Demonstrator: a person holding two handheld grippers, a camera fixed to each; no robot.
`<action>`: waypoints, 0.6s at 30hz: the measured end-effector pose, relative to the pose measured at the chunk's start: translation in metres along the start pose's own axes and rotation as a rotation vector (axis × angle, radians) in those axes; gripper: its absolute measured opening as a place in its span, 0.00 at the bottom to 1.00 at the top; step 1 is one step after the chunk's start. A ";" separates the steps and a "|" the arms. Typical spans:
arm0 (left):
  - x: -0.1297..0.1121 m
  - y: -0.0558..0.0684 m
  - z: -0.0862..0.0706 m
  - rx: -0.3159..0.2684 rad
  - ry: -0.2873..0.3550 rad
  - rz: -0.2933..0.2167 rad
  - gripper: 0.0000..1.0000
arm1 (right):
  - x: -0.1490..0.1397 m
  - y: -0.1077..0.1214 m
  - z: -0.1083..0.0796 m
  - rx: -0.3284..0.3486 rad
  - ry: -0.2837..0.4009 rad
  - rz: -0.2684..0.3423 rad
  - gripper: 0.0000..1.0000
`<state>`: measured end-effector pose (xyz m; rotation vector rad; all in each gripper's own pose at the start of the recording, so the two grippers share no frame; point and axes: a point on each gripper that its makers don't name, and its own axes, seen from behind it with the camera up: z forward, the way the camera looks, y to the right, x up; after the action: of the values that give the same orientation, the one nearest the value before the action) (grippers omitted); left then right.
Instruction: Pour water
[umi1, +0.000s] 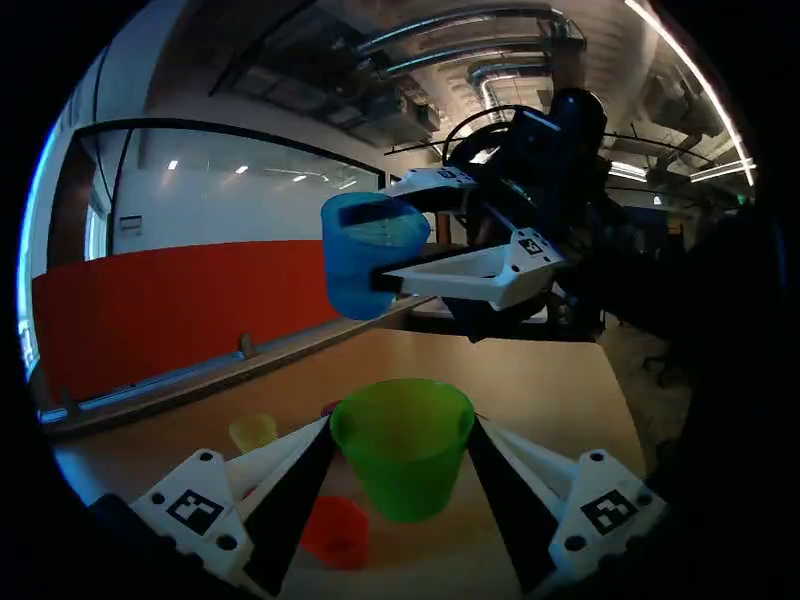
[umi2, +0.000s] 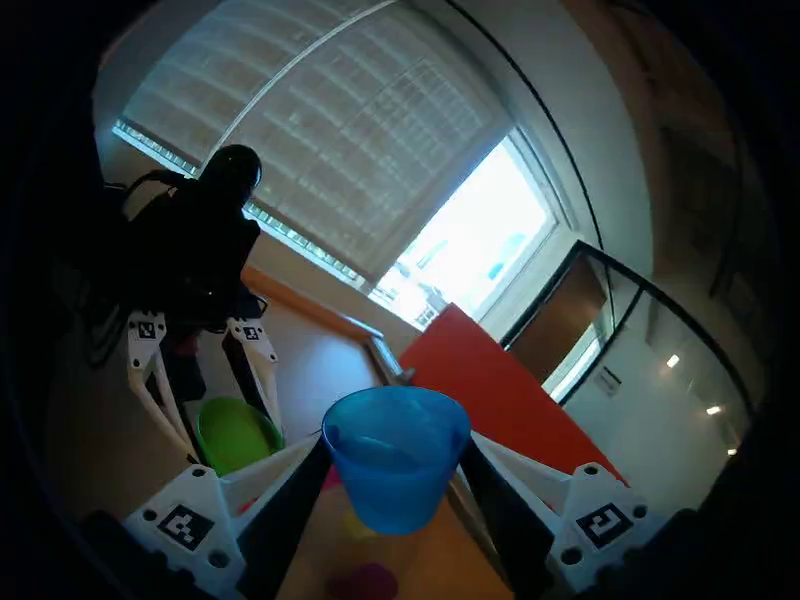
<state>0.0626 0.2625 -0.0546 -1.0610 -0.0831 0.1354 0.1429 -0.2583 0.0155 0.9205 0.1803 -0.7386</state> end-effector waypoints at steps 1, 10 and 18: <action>0.000 0.001 0.000 -0.002 0.000 0.003 0.89 | 0.001 0.000 0.000 -0.001 0.000 -0.008 0.90; -0.003 0.007 0.004 -0.011 -0.007 0.023 0.89 | 0.005 0.002 0.002 -0.006 -0.001 -0.079 0.90; 0.002 0.011 0.006 -0.024 0.007 0.013 0.89 | 0.006 0.003 0.004 -0.012 -0.007 -0.141 0.90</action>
<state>0.0628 0.2737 -0.0611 -1.0857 -0.0714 0.1427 0.1483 -0.2633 0.0175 0.9002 0.2450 -0.8704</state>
